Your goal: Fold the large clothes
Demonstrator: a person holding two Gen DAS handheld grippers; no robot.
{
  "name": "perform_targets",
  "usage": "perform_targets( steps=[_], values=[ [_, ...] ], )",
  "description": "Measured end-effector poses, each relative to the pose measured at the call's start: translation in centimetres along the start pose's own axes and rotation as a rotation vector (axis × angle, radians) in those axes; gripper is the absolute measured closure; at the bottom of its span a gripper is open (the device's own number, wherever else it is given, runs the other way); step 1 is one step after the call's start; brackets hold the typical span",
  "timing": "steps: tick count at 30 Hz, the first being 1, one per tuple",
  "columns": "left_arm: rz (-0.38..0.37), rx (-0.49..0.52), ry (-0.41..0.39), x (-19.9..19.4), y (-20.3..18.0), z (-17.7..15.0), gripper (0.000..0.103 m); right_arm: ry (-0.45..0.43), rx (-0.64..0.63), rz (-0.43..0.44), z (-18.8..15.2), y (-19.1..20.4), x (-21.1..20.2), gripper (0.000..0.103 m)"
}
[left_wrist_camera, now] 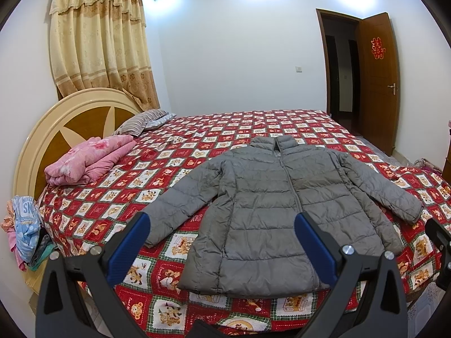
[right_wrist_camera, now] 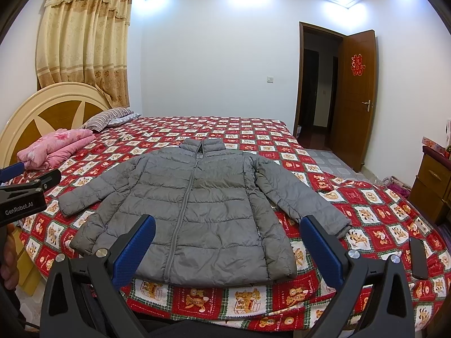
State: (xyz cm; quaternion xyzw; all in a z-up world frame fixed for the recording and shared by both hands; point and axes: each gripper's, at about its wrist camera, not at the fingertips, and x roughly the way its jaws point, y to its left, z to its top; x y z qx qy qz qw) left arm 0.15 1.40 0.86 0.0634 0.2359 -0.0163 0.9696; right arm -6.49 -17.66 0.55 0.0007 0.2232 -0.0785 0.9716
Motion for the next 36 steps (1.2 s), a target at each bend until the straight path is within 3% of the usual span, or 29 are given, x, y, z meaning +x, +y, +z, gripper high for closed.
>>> perform_targets(
  steps=[8, 12, 16, 19, 21, 24, 31, 36],
  values=[
    [0.010, 0.008, 0.007, 2.1, 0.3, 0.2, 0.000, 0.023, 0.030, -0.033, 0.1, -2.5, 2.8, 0.001],
    [0.044, 0.020, 0.005, 4.8, -0.7, 0.3, 0.000, 0.051, 0.112, -0.135, 0.0, -7.6, 5.4, 0.001],
    [0.065, 0.037, 0.012, 8.5, -1.8, 0.4, 0.000, 0.146, 0.286, -0.225, -1.5, -14.8, 9.1, 0.001],
    [0.077, 0.052, 0.021, 11.3, -2.8, 0.4, 0.000, 0.212, 0.356, -0.271, -2.8, -17.7, 11.7, 0.003],
    [0.082, 0.058, 0.044, 13.4, -3.4, 0.3, 0.000, 0.272, 0.415, -0.289, -4.2, -20.1, 14.2, 0.014],
    [0.097, 0.066, 0.063, 16.1, -4.1, 0.3, 0.000, 0.336, 0.501, -0.297, -5.8, -23.0, 17.0, 0.020],
    [0.154, 0.113, 0.145, 23.3, -5.5, 0.5, 0.000, 0.364, 0.513, -0.263, -6.2, -24.6, 20.9, 0.040],
    [0.189, 0.141, 0.201, 26.8, -5.6, 0.7, 0.000, 0.371, 0.424, -0.270, -5.7, -24.3, 23.2, 0.077]
  ],
)
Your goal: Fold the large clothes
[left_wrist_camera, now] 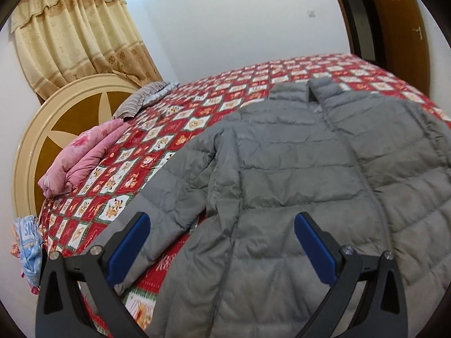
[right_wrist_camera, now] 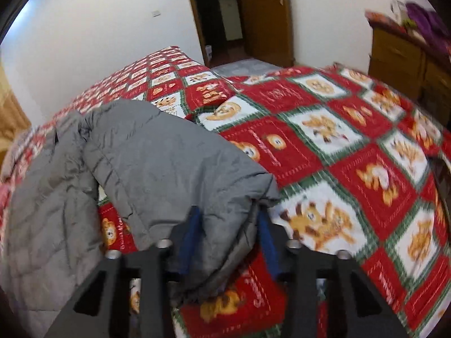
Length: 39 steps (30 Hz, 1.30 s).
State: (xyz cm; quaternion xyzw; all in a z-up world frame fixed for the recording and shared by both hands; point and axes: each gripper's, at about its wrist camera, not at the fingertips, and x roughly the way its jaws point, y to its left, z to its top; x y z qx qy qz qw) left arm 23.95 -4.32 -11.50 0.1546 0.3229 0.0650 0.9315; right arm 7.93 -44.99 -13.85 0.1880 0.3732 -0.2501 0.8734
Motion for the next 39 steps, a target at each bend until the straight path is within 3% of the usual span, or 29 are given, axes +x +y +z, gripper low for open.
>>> perform_targets(
  steps=[4, 12, 16, 23, 31, 39],
  values=[
    [0.001, -0.008, 0.036, 1.5, 1.1, 0.9, 0.000, -0.028, -0.023, -0.043, 1.6, -0.7, 0.0, 0.090],
    [0.023, -0.088, 0.035, 3.4, 5.4, 4.0, 0.000, -0.130, -0.146, -0.125, 7.6, 1.9, -1.2, 0.093],
    [0.055, -0.096, 0.036, 4.9, 6.5, 5.1, 0.000, -0.197, -0.244, -0.100, 10.1, 6.9, -2.5, 0.094],
    [0.056, -0.124, 0.069, 6.9, 7.5, 5.2, 0.000, -0.275, -0.413, -0.023, 11.1, 16.6, -4.2, 0.094],
    [0.051, -0.138, 0.083, 8.1, 8.5, 5.0, 0.000, -0.308, -0.556, 0.086, 11.2, 27.0, -4.9, 0.094],
    [0.066, -0.159, 0.099, 9.8, 10.1, 5.2, 0.000, -0.286, -0.657, 0.154, 9.3, 34.8, -2.6, 0.094]
  ],
)
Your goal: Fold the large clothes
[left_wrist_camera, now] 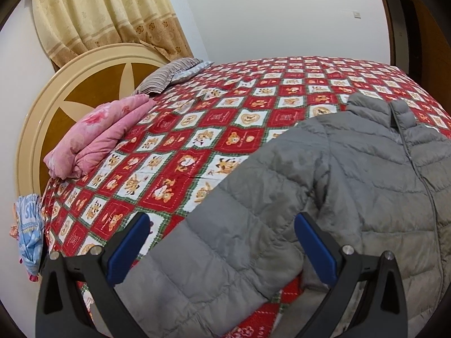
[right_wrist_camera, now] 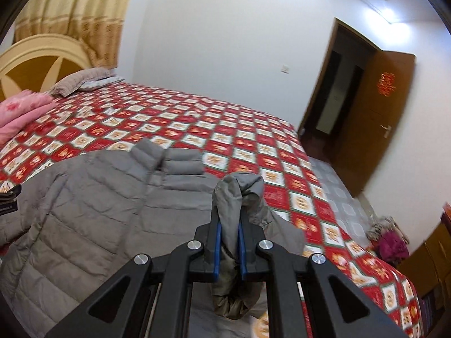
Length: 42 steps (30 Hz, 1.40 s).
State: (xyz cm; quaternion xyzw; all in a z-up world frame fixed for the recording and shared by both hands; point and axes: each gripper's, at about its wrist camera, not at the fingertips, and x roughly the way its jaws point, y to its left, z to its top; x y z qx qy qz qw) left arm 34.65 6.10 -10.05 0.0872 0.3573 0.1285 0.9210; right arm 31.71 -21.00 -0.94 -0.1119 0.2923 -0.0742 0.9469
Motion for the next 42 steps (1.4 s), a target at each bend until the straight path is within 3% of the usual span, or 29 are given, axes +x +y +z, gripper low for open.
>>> perform_targets(
  steps=[12, 21, 22, 23, 24, 25, 26, 32, 37, 39, 42],
  values=[
    [0.009, -0.019, 0.026, 1.6, 1.1, 0.2, 0.000, 0.028, -0.073, 0.148, -0.8, 11.7, 5.2, 0.094],
    [0.036, -0.002, 0.034, 1.7, 1.3, 0.4, 0.000, 0.051, -0.077, 0.299, -2.8, 17.3, 6.9, 0.093],
    [0.038, -0.002, 0.033, 1.7, 1.3, 0.5, 0.000, 0.054, -0.082, 0.326, -3.0, 17.6, 6.9, 0.090],
    [0.038, -0.002, 0.033, 1.6, 1.3, 0.6, 0.000, 0.064, -0.089, 0.352, -3.2, 17.8, 6.8, 0.077],
    [0.042, -0.004, 0.031, 1.5, 1.2, 0.9, 0.000, 0.082, -0.099, 0.386, -3.5, 18.0, 6.8, 0.053],
    [0.043, -0.005, 0.030, 1.4, 1.1, 1.0, 0.000, 0.102, -0.115, 0.431, -3.9, 18.2, 6.4, 0.041],
    [0.041, -0.005, 0.028, 1.2, 1.0, 1.3, 0.000, 0.099, -0.123, 0.446, -4.2, 18.2, 5.9, 0.034],
    [-0.006, 0.016, -0.008, -0.9, -1.9, 3.0, 0.000, 0.084, -0.111, 0.504, -5.9, 14.2, 1.5, 0.034],
    [-0.117, 0.039, -0.020, -3.0, -6.3, 3.8, 0.000, 0.107, -0.065, 0.418, -8.5, 8.9, -0.1, 0.033],
    [-0.204, 0.093, -0.007, -3.7, -9.9, 3.8, 0.000, 0.136, -0.050, 0.366, -9.6, 7.2, 0.2, 0.033],
    [-0.241, 0.166, 0.023, -3.1, -14.3, 3.4, 0.000, 0.172, -0.021, 0.312, -11.1, 5.3, 0.8, 0.033]
  ],
)
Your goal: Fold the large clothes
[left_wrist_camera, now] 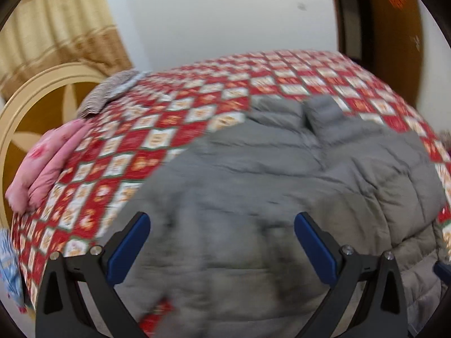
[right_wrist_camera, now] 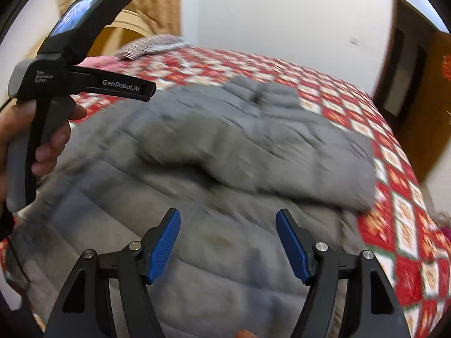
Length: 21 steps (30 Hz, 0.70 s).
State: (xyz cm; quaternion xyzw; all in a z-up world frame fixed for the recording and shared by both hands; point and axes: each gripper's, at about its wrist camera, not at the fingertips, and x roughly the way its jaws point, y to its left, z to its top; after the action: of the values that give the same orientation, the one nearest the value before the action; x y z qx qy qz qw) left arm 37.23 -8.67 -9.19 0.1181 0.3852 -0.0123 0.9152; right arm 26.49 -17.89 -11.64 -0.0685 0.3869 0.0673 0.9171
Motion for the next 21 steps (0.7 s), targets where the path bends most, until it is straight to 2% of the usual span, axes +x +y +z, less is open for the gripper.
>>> perform_targets(
  steps=[3, 5, 6, 7, 10, 13, 19, 20, 21],
  values=[
    [-0.007, 0.049, 0.063, 3.0, -3.0, -0.5, 0.003, 0.006, 0.039, -0.006, -1.2, -1.5, -0.4, 0.033],
    [-0.020, 0.042, 0.093, 4.2, -3.7, -0.9, 0.029, 0.007, 0.046, -0.015, -1.8, -2.0, -0.5, 0.033],
    [-0.030, 0.037, 0.115, 4.7, -3.8, -1.1, 0.054, 0.010, 0.049, -0.018, -2.0, -2.4, -0.4, 0.033],
    [-0.040, 0.031, 0.127, 4.8, -3.7, -1.2, 0.070, 0.019, 0.057, -0.024, -2.3, -2.7, -0.1, 0.033],
    [-0.034, 0.019, 0.083, 3.6, -3.1, -1.6, 0.080, 0.033, 0.098, -0.033, -2.9, -4.1, 0.6, 0.033],
    [-0.022, 0.026, 0.045, 2.2, -2.3, -2.0, 0.083, 0.038, 0.133, -0.036, -3.6, -5.0, 0.7, 0.033],
    [0.051, 0.071, 0.019, 2.2, -0.6, -3.0, 0.083, 0.049, 0.153, -0.030, -3.9, -5.9, 1.1, 0.033],
    [0.059, 0.078, 0.016, 2.3, -0.5, -3.1, 0.081, 0.054, 0.156, -0.029, -4.1, -6.1, 1.0, 0.033],
    [0.071, 0.092, 0.010, 2.2, -0.6, -3.3, 0.074, 0.064, 0.156, -0.033, -4.0, -6.4, 1.1, 0.033]
  ],
)
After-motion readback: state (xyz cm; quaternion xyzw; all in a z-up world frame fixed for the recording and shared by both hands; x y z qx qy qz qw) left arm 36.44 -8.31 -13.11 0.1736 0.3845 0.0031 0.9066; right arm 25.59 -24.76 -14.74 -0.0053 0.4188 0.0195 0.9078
